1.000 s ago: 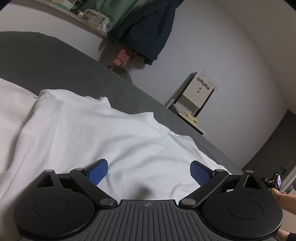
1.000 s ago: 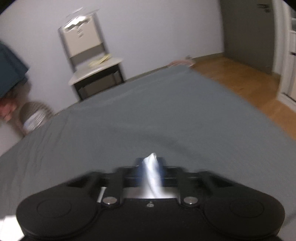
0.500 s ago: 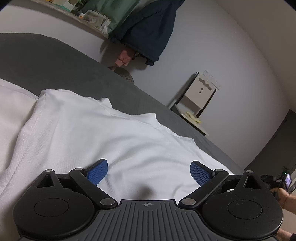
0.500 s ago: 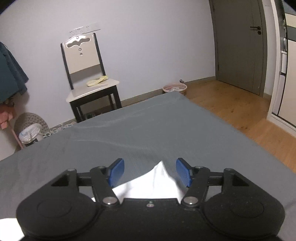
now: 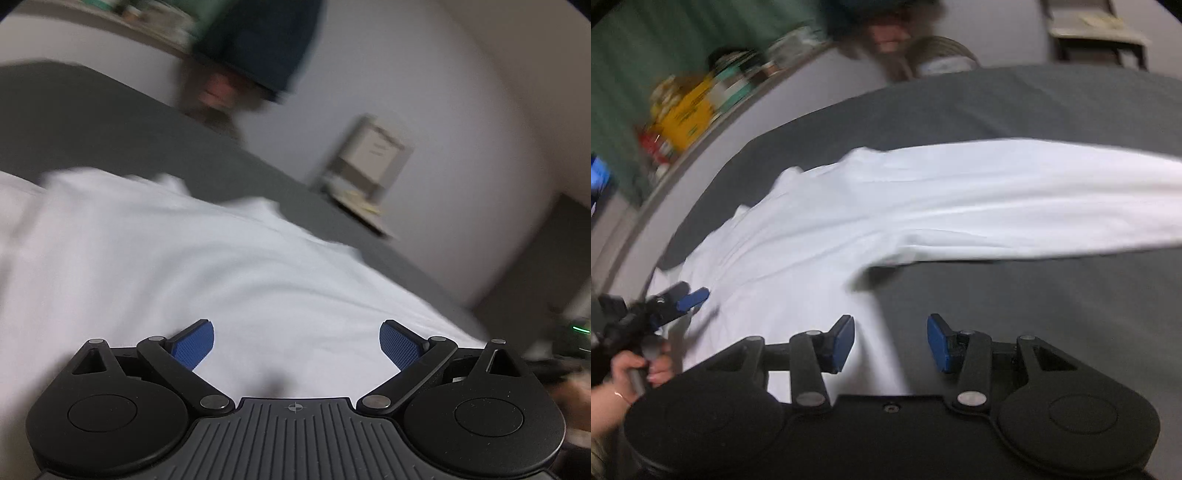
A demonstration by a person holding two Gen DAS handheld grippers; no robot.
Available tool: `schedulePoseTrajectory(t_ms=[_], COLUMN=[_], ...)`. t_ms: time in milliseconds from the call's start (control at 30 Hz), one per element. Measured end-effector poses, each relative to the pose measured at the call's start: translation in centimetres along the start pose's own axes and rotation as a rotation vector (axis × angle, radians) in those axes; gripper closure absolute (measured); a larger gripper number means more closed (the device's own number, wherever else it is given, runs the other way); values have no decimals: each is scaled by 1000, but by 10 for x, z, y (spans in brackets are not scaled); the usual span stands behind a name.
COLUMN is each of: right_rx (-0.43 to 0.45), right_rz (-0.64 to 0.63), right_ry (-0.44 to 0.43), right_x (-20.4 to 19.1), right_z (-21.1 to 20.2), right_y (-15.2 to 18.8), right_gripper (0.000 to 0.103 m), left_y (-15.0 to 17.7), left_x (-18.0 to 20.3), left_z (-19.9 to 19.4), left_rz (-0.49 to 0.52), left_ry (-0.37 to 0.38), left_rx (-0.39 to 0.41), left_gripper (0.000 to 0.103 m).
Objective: Fold clothes
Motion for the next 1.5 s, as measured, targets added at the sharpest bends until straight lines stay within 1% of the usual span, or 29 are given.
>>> schedulePoseTrajectory(t_ms=[33,67,100,133,233,300,367,400,433,500,533,600,667,733,767,833,867,900,967,1033,1067,1100,1133,1167,1267,1300,1367,1433,1500], right_rx=[3,6,8,1,-38,-62,-119,-150,-174,-204,-226,-300,-388,-476,-512,-581,-603,-615,-640,-652,-653,-651,-648,-643,-639,-638,-638,-642,-645], right_rz=[-1,-2,-4,22,288,370,349,336,302,179,97,-32,-99,-147,-156,-118,-105,-100,-89,-99,-97,-81,-52,-29,-21,-22,-21,-19,-17], right_ry=[-2,-4,-6,15,38,54,67,70,90,144,177,251,275,287,292,279,270,262,245,234,228,219,206,195,192,194,197,201,205], right_x=[-6,-11,-17,-17,14,19,19,19,16,6,0,-6,0,8,12,21,25,26,30,32,34,36,40,44,47,47,47,49,50], right_z=[7,14,22,28,28,23,11,5,-7,-40,-57,-81,-99,-114,-114,-110,-107,-103,-96,-93,-94,-95,-97,-99,-103,-105,-107,-108,-108], right_y=[-2,-4,-5,-7,-9,-11,-10,-8,-8,-3,3,17,42,70,80,93,97,100,106,111,110,108,107,106,108,107,107,107,108], right_gripper=[60,61,76,99,100,100,93,78,59,46,42,42,42,50,54,65,66,66,68,69,72,89,97,97,97,97,97,97,97], left_y=[2,3,6,10,29,46,60,65,67,65,63,50,31,13,7,1,2,4,14,33,42,52,63,71,87,91,93,96,98], left_x=[10,24,41,60,107,129,143,148,152,159,162,162,156,144,138,131,129,128,131,139,140,142,143,141,133,129,122,116,113], left_z=[-2,-3,-5,-8,-28,-48,-71,-81,-90,-95,-93,-76,-48,-22,-12,0,3,2,-5,-27,-41,-57,-72,-86,-122,-133,-149,-164,-168], left_rz=[26,87,180,294,633,812,924,966,987,1007,1003,931,793,617,529,415,388,393,458,626,706,786,861,917,1040,1076,1140,1219,1259], left_ry=[47,90,138,192,342,423,495,525,546,555,547,497,410,337,324,314,317,335,388,450,479,508,534,545,520,505,457,418,401], left_rx=[-27,-69,-125,-192,-389,-503,-589,-610,-595,-536,-504,-442,-377,-342,-334,-336,-353,-387,-492,-630,-689,-748,-808,-859,-970,-998,-1012,-995,-972], left_gripper=[4,4,4,4,4,4,4,4,4,4,4,4,4,4,4,4,4,4,4,4,4,4,4,4,4,4,4,4,4])
Point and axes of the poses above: each gripper's, at about its wrist camera, not at the fingertips, and z roughly the way its jaws point, x to its right, y to its underside, the point moved 1 cm from there along z, roughly the way its jaws point, and after that the axes turned 2 degrees about z, right-handed, at the moved point
